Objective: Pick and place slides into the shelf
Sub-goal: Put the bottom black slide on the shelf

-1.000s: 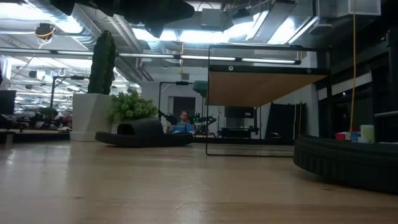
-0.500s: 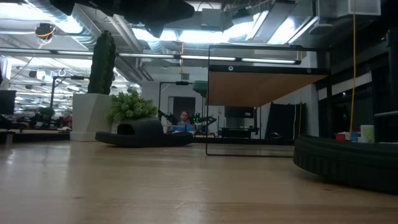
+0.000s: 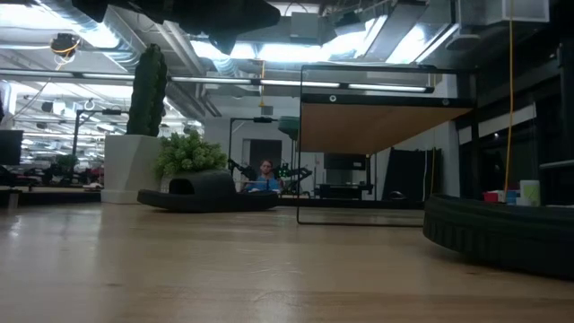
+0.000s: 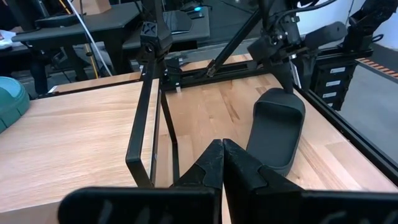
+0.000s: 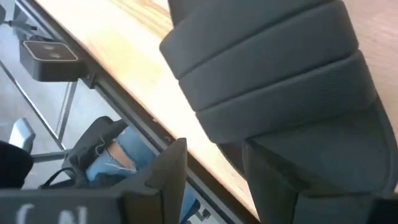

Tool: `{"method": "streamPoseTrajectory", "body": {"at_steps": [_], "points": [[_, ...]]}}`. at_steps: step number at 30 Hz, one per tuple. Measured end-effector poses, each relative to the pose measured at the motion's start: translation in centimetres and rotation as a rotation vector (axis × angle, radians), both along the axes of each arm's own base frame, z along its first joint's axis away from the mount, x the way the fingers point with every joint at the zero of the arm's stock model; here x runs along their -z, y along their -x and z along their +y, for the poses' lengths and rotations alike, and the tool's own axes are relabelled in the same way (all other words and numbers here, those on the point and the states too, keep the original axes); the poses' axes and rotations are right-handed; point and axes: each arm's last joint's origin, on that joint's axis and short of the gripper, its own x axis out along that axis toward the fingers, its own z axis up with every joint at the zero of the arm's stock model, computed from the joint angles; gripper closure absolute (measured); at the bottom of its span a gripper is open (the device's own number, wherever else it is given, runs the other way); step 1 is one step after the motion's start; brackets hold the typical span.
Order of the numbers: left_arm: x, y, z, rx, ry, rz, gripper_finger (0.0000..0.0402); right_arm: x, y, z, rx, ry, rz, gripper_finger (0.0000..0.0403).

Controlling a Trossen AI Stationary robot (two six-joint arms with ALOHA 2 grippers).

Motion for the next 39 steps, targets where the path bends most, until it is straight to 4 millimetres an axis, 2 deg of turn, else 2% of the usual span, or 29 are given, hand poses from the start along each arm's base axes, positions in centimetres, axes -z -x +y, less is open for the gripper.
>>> {"method": "streamPoseTrajectory", "body": {"at_steps": [8, 14, 23, 33, 39], "points": [[0.0, 0.0, 0.0, 0.0, 0.0, 0.0, 0.0402, 0.3, -0.2, 0.0, 0.029, 0.031, -0.048, 0.0246], [0.0, 0.0, 0.0, 0.0, 0.0, 0.0, 0.0402, 0.0, -1.2, 0.0, 0.033, 0.006, -0.094, 0.0246], [0.0, 0.0, 0.0, 0.0, -0.001, 0.0, 0.0402, -0.4, -4.4, -1.1, -0.044, 0.061, -0.175, 0.0246], [0.0, 0.0, 0.0, 0.0, -0.001, 0.0, 0.0401, -0.5, -7.8, -3.6, -0.175, 0.121, -0.148, 0.0246], [0.0, 0.0, -0.2, 0.007, -0.001, 0.0, 0.0401, -0.8, -9.0, -4.5, -0.299, 0.115, -0.152, 0.0246]]}}
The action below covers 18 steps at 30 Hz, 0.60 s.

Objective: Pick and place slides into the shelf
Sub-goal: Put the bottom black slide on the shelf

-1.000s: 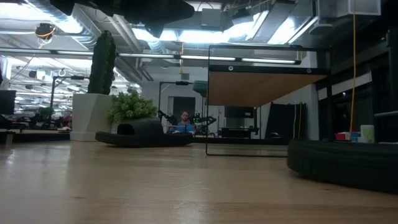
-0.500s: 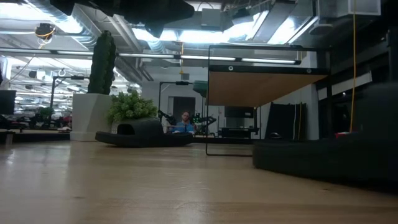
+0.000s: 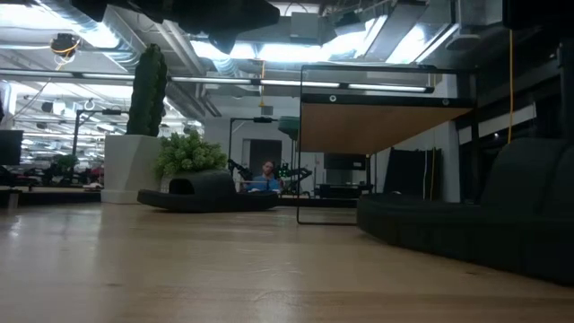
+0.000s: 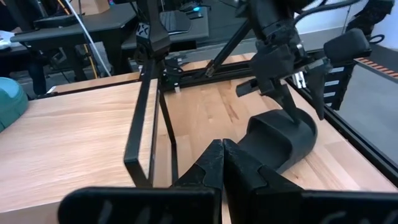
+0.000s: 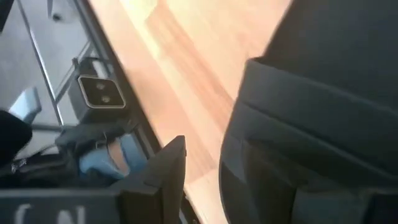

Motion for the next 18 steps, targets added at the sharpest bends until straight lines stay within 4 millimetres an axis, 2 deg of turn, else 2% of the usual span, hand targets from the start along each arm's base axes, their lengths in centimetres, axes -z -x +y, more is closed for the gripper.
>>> {"method": "streamPoseTrajectory", "body": {"at_steps": [9, 18], "points": [[0.0, 0.2, -0.9, 0.031, -0.001, 0.0, 0.0401, -2.2, -0.4, -1.5, -0.112, 0.033, -0.061, 0.0246], [0.0, 0.3, -0.9, 0.033, 0.0, 0.0, 0.0401, -2.9, -0.9, -5.6, -0.355, 0.268, 0.01, 0.0246]]}}
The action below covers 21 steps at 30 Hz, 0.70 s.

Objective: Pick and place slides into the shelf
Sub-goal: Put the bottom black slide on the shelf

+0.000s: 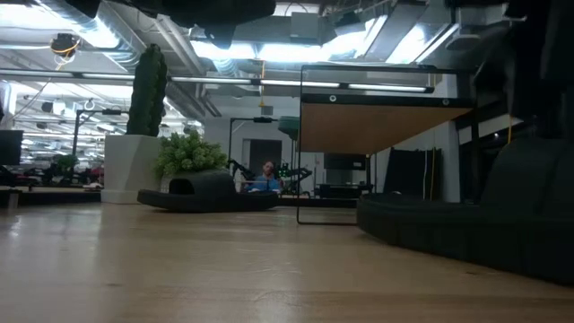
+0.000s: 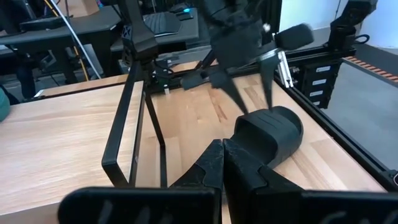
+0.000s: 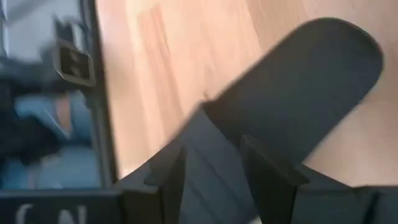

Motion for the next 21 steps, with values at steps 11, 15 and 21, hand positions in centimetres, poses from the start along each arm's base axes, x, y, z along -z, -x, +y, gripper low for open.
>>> {"method": "streamPoseTrajectory", "body": {"at_steps": [11, 15, 21], "points": [[0.0, 0.0, 0.0, -0.002, 0.008, 0.001, 0.0401, 0.5, -1.4, -4.0, -0.254, -0.126, 0.162, 0.0272], [0.0, 0.0, -0.1, -0.001, 0.019, 0.002, 0.0401, 0.6, -1.3, -4.5, -0.274, -0.164, 0.211, 0.0278], [0.0, 0.0, -0.1, -0.003, 0.028, 0.003, 0.0401, 0.6, -1.3, -4.5, -0.294, -0.162, 0.213, 0.0279]]}}
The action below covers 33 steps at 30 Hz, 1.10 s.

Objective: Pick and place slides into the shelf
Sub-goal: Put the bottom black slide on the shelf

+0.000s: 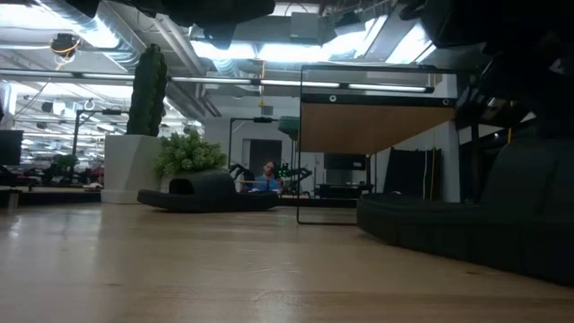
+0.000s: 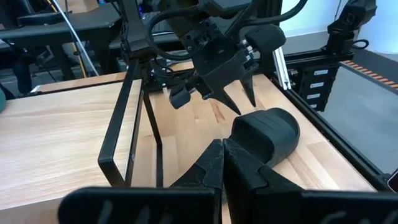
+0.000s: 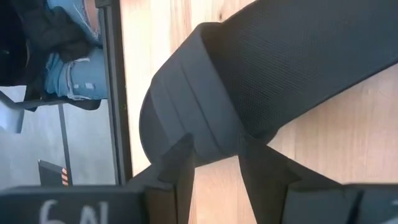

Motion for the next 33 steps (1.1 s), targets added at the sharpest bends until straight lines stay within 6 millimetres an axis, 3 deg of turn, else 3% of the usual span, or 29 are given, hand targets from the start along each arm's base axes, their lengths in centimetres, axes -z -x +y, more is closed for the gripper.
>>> {"method": "streamPoseTrajectory", "body": {"at_steps": [10, 26, 33], "points": [[0.0, 0.0, 0.0, -0.001, 0.004, 0.0, 0.0401, 0.03, -0.22, -0.16, -0.028, 0.085, -0.076, 0.0279], [0.0, 0.0, 0.0, -0.001, 0.004, 0.0, 0.0401, -0.2, -0.69, 0.04, 0.001, 0.056, -0.116, 0.0278], [0.0, 0.0, -0.01, -0.001, 0.004, 0.0, 0.0401, -0.2, -0.69, 0.04, -0.005, 0.058, -0.119, 0.0238]]}}
